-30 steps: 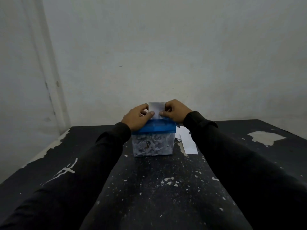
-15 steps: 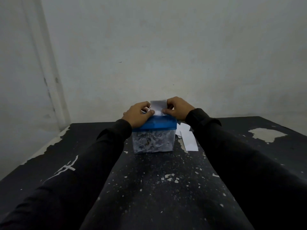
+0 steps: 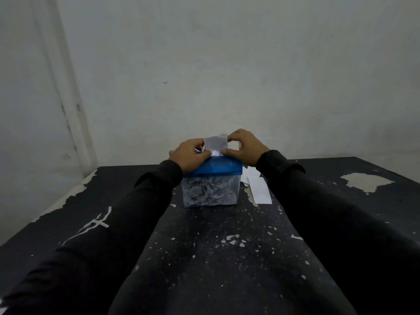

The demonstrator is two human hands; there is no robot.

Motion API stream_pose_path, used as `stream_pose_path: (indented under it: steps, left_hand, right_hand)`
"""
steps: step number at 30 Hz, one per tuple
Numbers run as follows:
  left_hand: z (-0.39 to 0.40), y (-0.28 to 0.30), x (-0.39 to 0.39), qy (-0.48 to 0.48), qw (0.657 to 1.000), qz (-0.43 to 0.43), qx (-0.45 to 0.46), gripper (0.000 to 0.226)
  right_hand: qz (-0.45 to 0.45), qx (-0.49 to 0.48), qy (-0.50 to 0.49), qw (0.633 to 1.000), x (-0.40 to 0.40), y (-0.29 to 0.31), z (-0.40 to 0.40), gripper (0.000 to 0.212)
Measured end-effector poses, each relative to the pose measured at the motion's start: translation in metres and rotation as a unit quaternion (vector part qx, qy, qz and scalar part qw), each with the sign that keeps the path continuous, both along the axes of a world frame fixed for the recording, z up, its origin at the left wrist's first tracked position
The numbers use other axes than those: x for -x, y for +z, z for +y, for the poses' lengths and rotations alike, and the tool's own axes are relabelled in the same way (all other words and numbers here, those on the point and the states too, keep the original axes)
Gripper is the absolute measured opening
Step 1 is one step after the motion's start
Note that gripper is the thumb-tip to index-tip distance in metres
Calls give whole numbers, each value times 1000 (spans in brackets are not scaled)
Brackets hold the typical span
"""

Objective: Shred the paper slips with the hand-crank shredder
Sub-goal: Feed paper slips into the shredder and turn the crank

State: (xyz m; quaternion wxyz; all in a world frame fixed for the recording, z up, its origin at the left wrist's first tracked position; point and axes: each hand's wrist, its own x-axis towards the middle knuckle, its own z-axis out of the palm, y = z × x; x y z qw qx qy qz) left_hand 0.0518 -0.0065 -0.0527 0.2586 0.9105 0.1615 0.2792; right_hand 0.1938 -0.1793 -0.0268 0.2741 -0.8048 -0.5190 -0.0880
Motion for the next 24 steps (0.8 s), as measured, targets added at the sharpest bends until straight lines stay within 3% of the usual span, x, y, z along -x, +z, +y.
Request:
stream_pose_path:
  steps: [4, 8, 12, 16, 21, 24]
  left_hand:
    - [-6, 3, 4, 6, 1000, 8, -9, 55]
    - [-8, 3, 6, -1, 1000, 19, -10, 56]
    - [-8, 4, 8, -1, 1000, 23, -21, 56]
    - [-13, 5, 9, -1, 999, 26, -22, 57]
    - [-11, 5, 9, -15, 999, 28, -27, 47]
    - [-10, 6, 8, -23, 999, 16, -35, 36]
  right_hand:
    - [4, 18, -51, 999, 5, -13, -26, 106]
    - [-8, 56, -55, 997, -2, -18, -27, 91]
    - [90, 113, -56, 988, -6, -23, -22, 115]
    - [146, 95, -54, 983, -1, -33, -24, 111]
    - [113, 108, -70, 985, 7, -16, -25, 91]
    - [89, 59, -26, 994, 9, -4, -18, 79]
